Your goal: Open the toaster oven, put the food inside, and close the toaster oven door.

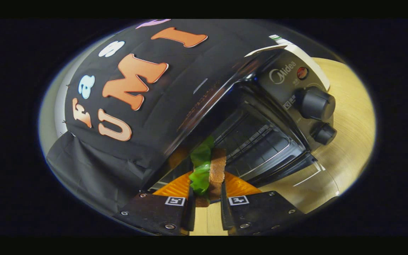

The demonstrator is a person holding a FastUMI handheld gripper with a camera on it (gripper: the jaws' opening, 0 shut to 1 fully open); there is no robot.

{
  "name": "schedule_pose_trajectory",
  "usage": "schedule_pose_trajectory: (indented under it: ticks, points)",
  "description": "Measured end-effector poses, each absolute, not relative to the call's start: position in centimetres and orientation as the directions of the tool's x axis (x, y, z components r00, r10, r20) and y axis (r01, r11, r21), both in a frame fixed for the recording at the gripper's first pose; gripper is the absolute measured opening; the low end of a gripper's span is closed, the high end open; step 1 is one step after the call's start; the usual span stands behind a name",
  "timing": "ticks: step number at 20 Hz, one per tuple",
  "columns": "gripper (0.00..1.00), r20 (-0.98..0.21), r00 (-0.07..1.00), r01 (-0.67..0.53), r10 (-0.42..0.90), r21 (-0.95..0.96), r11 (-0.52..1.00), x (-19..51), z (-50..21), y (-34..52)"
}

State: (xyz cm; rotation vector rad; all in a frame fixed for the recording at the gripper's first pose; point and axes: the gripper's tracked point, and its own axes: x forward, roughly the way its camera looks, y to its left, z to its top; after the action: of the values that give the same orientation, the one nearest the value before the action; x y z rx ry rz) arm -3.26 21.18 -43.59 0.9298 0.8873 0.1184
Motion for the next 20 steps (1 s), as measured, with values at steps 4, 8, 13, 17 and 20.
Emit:
schedule_pose_trajectory:
  ticks: [4,8,13,17,20]
  points:
    - [0.32,-0.626,0.678,0.266,0.384,0.697,0.666,-1.8,-44.7,20.8]
    - [0.38,-0.633,0.704,0.197,0.323,0.610,0.767,-0.6,-45.2,20.8]
    - [0.55,-0.675,0.697,0.158,0.241,0.473,0.867,0.3,-46.7,19.4]
    - [0.73,-0.729,0.661,0.142,0.178,0.355,0.924,-0.3,-46.6,17.7]
    - [0.78,-0.743,0.644,0.061,0.179,0.284,0.957,-1.5,-45.9,17.1]
